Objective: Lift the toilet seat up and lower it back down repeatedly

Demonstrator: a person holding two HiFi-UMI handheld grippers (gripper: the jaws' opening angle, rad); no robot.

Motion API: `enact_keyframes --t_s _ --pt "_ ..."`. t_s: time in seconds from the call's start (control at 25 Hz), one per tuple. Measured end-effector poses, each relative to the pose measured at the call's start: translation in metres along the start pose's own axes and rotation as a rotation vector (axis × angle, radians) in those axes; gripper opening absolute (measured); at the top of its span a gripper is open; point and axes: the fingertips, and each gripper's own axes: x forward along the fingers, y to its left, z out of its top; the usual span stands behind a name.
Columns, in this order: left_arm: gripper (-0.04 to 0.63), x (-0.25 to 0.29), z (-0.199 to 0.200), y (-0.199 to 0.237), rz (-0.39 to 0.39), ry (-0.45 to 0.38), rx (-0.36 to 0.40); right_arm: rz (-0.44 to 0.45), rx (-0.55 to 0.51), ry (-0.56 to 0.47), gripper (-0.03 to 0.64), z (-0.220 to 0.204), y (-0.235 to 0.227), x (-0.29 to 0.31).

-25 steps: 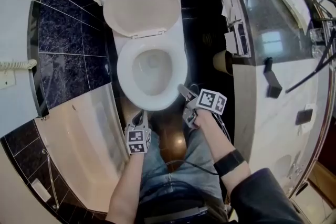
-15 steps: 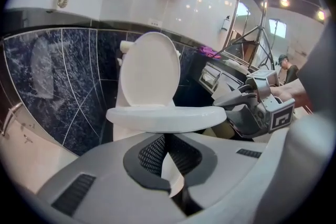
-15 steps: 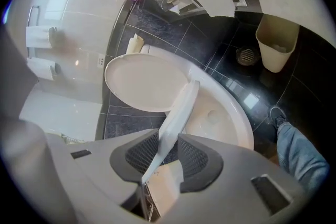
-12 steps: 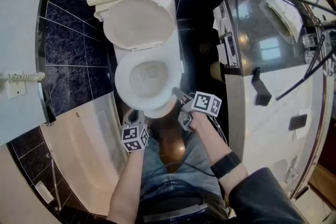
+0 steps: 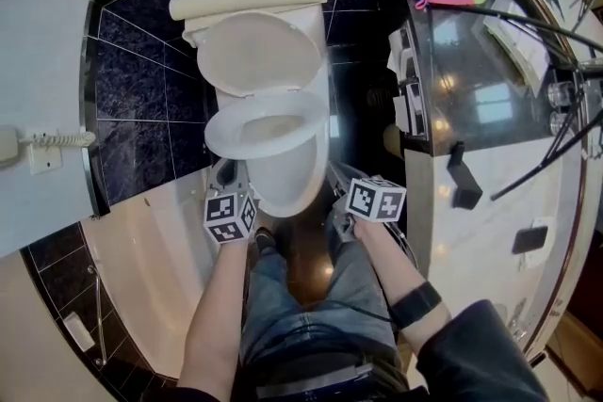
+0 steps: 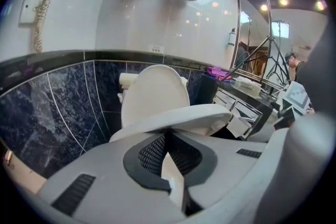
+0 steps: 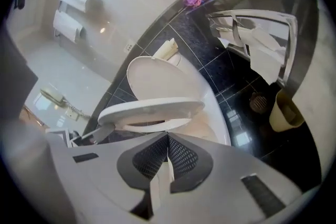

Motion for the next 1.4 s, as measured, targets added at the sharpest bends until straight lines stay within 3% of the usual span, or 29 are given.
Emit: enact_keyframes --t_s 0.2,0.36,0.96,1.4 --pt "0.000 0.028 0.047 0.011 0.035 -0.058 0.060 0.006 -0.176 0.020 0.017 0.018 0.009 -0.002" --pt "0.000 0.049 0.073 0.017 0.061 -0.095 0.083 0.012 -0.248 0.009 0.016 0.036 0.015 -0.007" --pt "0.000 0.119 0.140 0.044 0.111 -0.122 0.171 0.031 -0.308 -0.013 0.017 0.064 0.025 -0.015" --pt "0.000 0.071 0.130 0.027 0.080 -0.093 0.208 0.018 -0.381 -0.051 0.017 0.083 0.043 -0.027"
